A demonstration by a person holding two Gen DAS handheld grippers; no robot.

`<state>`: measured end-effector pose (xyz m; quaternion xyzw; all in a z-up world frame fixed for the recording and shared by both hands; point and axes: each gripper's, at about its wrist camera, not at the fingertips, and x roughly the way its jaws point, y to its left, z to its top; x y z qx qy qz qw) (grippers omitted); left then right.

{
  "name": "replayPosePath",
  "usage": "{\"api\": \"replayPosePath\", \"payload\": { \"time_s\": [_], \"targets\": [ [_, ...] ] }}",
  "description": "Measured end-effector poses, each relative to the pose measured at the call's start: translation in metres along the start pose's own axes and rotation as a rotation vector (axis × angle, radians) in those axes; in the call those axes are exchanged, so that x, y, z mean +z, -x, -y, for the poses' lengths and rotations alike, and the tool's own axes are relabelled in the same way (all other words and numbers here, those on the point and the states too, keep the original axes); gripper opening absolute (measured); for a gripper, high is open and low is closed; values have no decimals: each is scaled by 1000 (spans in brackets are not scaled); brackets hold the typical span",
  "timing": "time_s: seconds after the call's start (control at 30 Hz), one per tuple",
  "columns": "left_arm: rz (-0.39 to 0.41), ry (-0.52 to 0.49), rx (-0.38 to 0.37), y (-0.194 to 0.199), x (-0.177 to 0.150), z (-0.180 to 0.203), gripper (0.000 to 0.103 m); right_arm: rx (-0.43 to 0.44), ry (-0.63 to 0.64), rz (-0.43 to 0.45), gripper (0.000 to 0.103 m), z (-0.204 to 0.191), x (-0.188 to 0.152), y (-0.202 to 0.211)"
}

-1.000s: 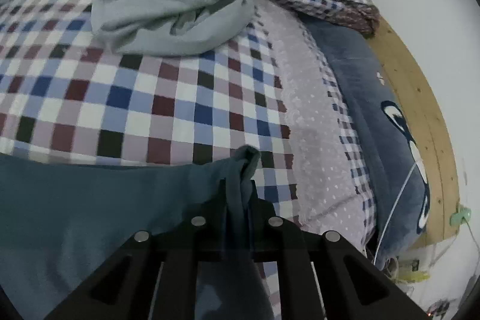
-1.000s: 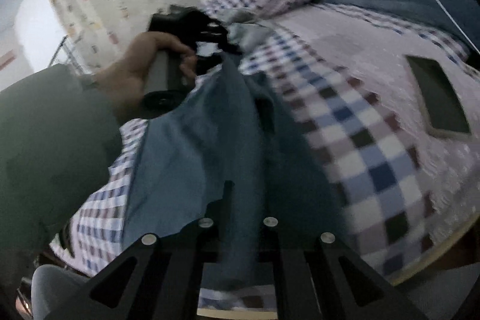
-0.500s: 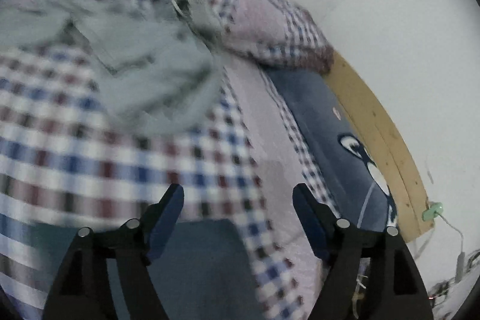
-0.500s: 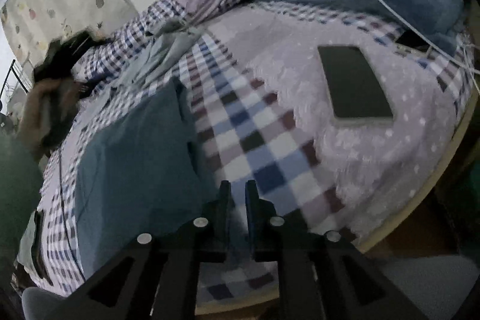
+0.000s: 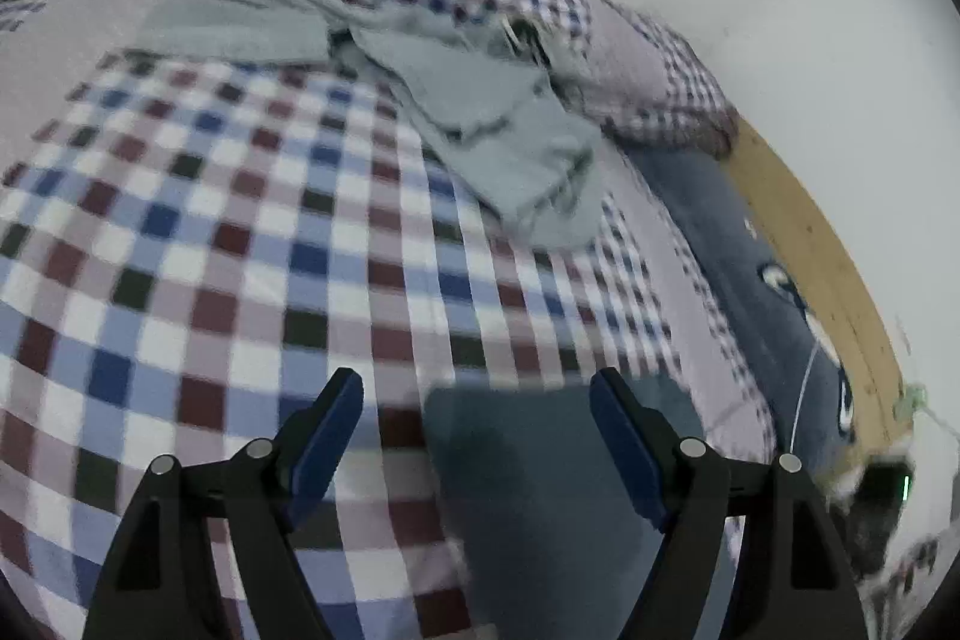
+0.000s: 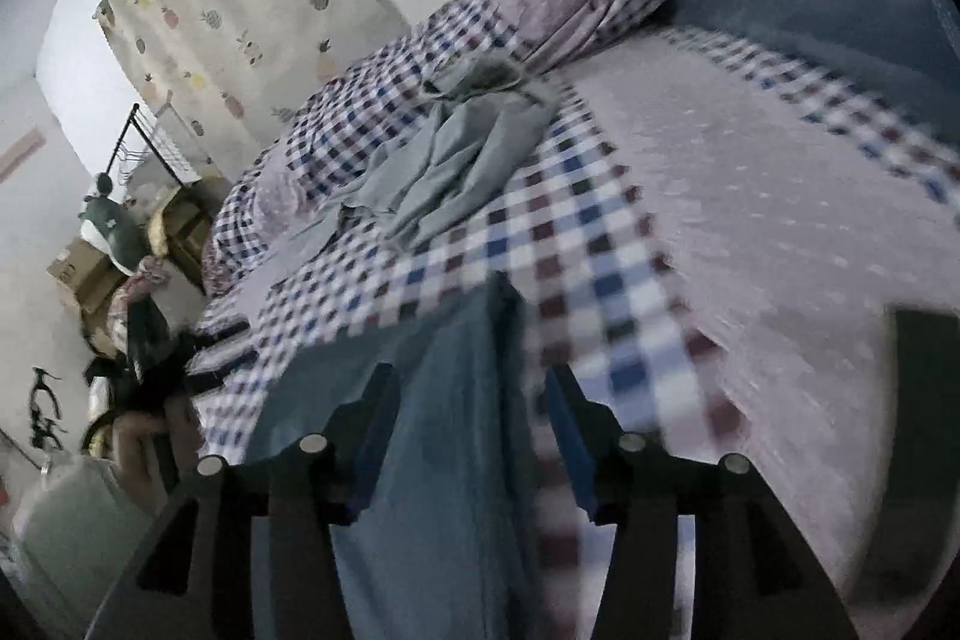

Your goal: Fold clothes

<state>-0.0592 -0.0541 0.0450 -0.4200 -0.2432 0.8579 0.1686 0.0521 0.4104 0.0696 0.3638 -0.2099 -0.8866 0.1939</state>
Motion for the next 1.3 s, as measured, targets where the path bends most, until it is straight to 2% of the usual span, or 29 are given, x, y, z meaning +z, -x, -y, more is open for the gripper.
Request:
{"api": "replayPosePath", "payload": {
  "time_s": [0.07,0.13,0.2,0.3,0.37,0.4,0.47,0.53,0.6,0.67,0.73,0.8,0.83,0.87,0.9,0.93,1.0,1.03,1.07,1.1,1.13,1.17,1.2,1.23,1.3],
  "targets": [
    [-18,-7,-4,-9,-3,0,81,43,21,-42,54,-1,16,-28],
    [-37,-14,-8,-17,-6,0,81,38,66,-85,54,-5,29,-57],
    [-55,-21,-12,-26,-9,-1,74,17,111,-124,54,-8,38,-83],
    [-82,-31,-18,-38,-13,-1,52,-3,160,-174,54,-7,47,-119],
    [-100,-38,-21,-47,-16,-1,50,-13,176,-200,53,-5,47,-137],
    [-110,-42,-23,-51,-17,-1,49,-23,183,-212,50,-3,47,-146],
    [-115,-34,-35,-56,-15,-4,37,-39,182,-239,38,2,46,-162],
    [-107,-20,-43,-59,-12,-8,30,-54,171,-266,16,8,43,-177],
    [-94,-26,-39,-60,-11,-8,22,-51,174,-280,7,12,40,-185],
    [-72,-53,-30,-60,-8,-3,13,-58,201,-263,4,10,41,-185],
    [-25,-86,-26,-55,-6,5,12,-98,232,-202,3,7,44,-177],
    [10,-87,-17,-56,-4,9,12,-175,278,-135,3,0,48,-171],
    [6,-84,15,-60,-5,9,15,-224,324,-116,5,-6,46,-172],
    [-7,-86,72,-67,-6,7,24,-279,377,-111,5,-12,41,-177],
    [-20,-74,112,-72,-7,4,26,-335,424,-109,5,-17,36,-182],
    [-22,-50,120,-73,-8,0,27,-383,450,-113,7,-20,31,-186],
    [-4,-19,131,-66,-6,-3,41,-435,465,-92,10,-22,30,-182],
    [11,-23,175,-61,-4,0,55,-456,467,-79,19,-24,31,-179],
    [31,-31,228,-55,-2,4,63,-462,452,-57,28,-27,34,-172],
    [51,-42,257,-48,0,8,66,-460,435,-35,43,-30,37,-166],
    [71,-55,262,-42,2,14,70,-438,410,-10,53,-35,41,-158],
    [91,-68,267,-35,3,20,79,-416,386,15,60,-40,44,-151],
    [102,-84,264,-32,4,28,84,-397,363,38,80,-46,47,-144],
    [104,-101,254,-31,5,37,86,-386,342,53,91,-54,49,-140],
    [108,-135,234,-29,5,55,86,-331,304,76,92,-66,51,-135]
  ]
}}
